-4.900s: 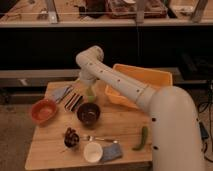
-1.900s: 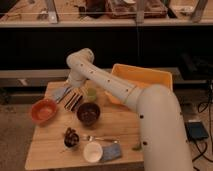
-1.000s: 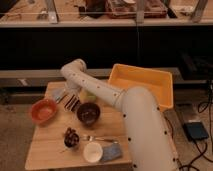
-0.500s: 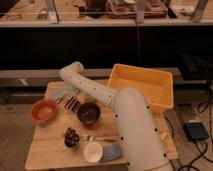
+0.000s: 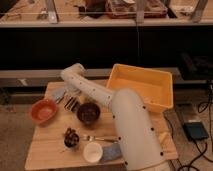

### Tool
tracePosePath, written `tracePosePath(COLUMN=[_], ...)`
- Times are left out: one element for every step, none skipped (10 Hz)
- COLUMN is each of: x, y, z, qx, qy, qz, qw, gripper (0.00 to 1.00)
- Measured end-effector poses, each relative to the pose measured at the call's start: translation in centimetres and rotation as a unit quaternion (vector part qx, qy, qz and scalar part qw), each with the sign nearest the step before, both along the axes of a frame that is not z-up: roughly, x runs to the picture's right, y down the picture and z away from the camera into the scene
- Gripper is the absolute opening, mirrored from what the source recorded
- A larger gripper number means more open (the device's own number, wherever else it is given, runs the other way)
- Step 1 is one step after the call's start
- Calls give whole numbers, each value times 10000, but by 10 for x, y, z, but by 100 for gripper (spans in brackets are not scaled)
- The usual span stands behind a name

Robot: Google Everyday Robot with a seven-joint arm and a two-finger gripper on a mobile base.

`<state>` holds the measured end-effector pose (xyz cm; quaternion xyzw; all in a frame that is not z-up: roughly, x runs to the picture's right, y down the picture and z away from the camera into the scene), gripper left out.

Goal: Place eraser in paper cup

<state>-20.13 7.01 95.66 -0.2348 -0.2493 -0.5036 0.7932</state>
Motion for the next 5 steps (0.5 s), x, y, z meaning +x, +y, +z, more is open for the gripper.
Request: tracePosePath(x=[0,1,0,1,0], y=[0,0,0,0,-1], z=[0,1,0,-1,-4], qx=[-11,-16,-20,-15,-13], qy=[2,3,-1,-9,-18], qz=[-2,-4,-9,-17,-30], qw=[10000,10000,10000,10000,10000], gripper=[44,42,42,42,42])
